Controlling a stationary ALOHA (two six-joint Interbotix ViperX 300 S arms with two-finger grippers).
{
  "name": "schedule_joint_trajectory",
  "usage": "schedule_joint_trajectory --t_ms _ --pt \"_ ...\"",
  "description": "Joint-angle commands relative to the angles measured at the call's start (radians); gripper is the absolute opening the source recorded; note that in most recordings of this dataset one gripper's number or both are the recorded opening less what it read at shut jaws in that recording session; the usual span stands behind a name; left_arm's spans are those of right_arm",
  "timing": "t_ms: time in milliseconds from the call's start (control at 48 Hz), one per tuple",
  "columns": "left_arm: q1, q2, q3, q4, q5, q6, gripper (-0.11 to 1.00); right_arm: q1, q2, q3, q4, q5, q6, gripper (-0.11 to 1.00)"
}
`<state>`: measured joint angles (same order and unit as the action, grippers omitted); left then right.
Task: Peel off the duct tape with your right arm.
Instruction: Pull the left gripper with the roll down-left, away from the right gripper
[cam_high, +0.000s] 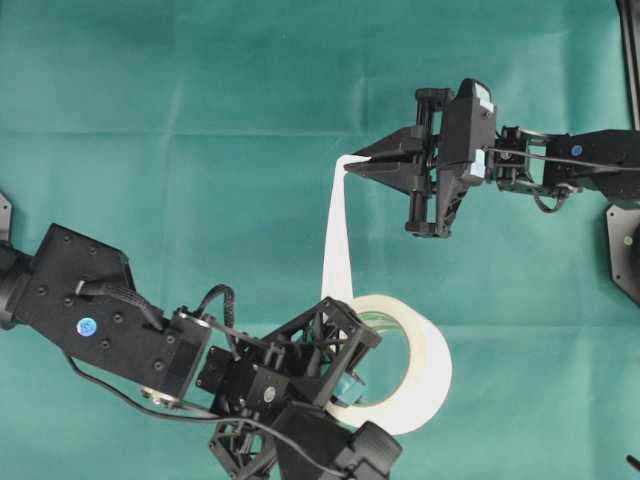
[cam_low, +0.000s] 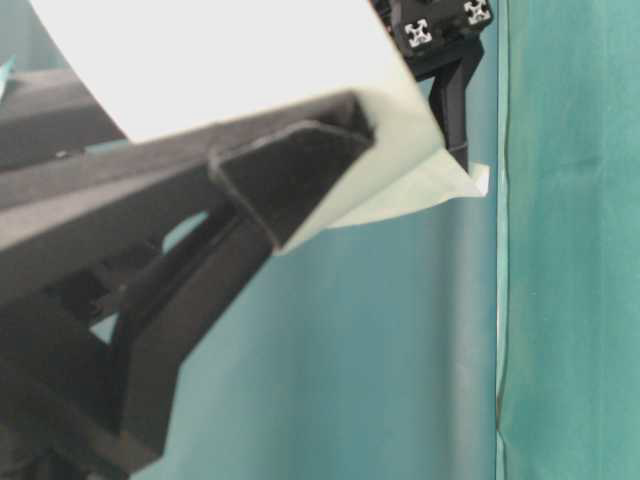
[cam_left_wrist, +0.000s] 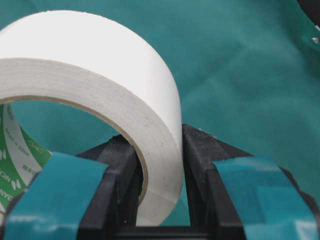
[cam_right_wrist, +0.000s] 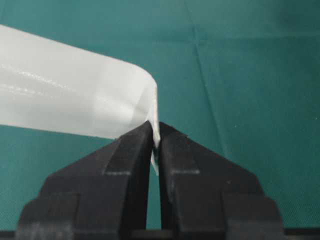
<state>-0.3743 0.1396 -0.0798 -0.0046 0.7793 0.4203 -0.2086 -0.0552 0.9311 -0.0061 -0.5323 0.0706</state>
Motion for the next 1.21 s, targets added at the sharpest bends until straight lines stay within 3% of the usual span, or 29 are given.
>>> schedule_joint_trajectory --t_ms 0,480,751,1188 --pt "-0.094 -0.034 -0.049 -0.009 -0.029 0.003 0.2 -0.074 -0.003 -0.003 0.005 0.006 0.003 -0.09" --pt "-0.104 -0.044 -0.087 -0.009 -0.035 0.015 0.2 -0.072 0.0 -0.003 -0.012 0.018 0.002 -0.09" --pt "-0.147 -0.041 -0.12 -0.011 -0.035 0.152 0.2 -0.072 0.029 -0.009 -0.012 0.032 0.002 -0.09" --pt "-0.147 -0.038 -0.106 -0.011 -0.035 0.138 0.2 -0.072 0.02 -0.005 -0.012 0.032 0.003 -0.09"
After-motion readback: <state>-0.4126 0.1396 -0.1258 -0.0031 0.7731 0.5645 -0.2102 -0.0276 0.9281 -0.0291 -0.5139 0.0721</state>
